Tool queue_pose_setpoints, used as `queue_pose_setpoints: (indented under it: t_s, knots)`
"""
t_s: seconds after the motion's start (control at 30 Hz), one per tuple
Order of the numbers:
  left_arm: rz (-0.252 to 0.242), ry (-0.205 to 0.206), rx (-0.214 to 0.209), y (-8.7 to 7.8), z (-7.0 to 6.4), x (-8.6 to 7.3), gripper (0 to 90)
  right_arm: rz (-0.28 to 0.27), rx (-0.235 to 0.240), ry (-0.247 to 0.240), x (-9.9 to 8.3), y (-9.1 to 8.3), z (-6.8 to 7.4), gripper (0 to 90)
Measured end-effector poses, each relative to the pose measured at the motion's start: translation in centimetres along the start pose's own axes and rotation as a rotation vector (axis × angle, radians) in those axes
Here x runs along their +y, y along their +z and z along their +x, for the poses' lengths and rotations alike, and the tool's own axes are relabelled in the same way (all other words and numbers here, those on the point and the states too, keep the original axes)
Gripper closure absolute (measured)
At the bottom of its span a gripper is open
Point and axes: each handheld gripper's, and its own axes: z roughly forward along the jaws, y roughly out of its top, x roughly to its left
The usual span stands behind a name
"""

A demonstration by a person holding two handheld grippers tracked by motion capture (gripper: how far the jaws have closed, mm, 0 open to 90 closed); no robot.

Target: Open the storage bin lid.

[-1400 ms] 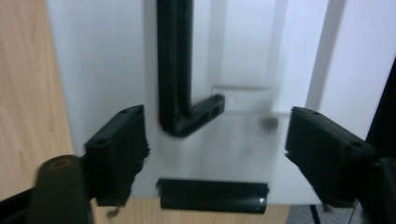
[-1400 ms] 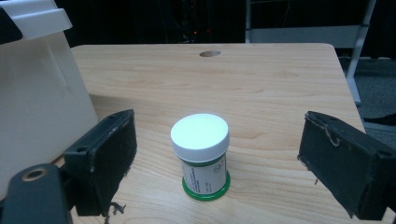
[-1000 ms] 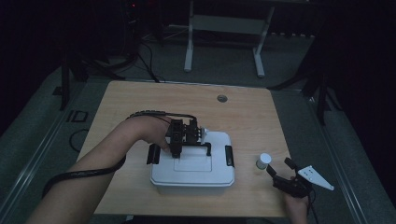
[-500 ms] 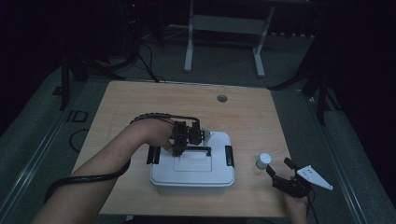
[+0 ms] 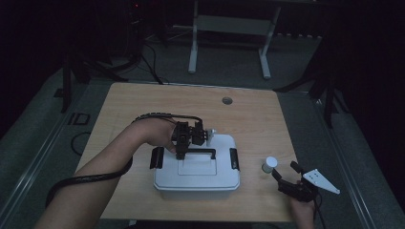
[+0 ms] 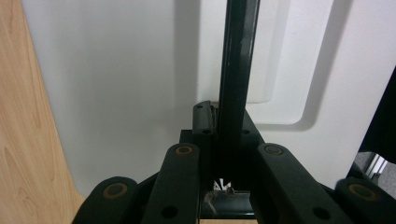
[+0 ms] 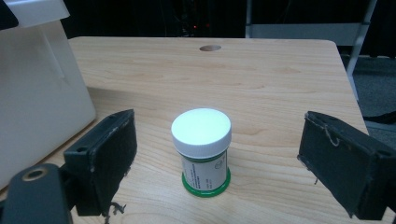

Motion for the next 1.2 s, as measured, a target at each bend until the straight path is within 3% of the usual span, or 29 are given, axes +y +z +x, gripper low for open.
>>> queue_pose_setpoints:
  t_s: [0.13,0.37,0.7,1.17,1.2]
  knots:
    - [0.000,-0.003,-0.016,-0.2,0.0,-0.1,83.9,0.001,-0.001,0.002,0.0,0.0,0.0,11.0]
    - [-0.016,-0.007,-0.008,-1.3,0.0,-0.5,83.9,0.003,-0.003,0.001,0.0,0.0,0.0,11.0]
    - [-0.044,-0.033,0.043,-4.6,0.1,-1.7,83.8,0.005,-0.006,-0.004,0.0,0.1,0.0,11.0]
    - [-0.048,-0.121,0.051,-6.2,0.5,-6.1,83.8,0.010,-0.004,-0.002,0.0,0.1,0.1,11.0]
    - [-0.055,-0.142,0.054,-6.3,0.5,-7.1,83.8,0.013,-0.003,0.001,0.0,0.1,0.1,11.0]
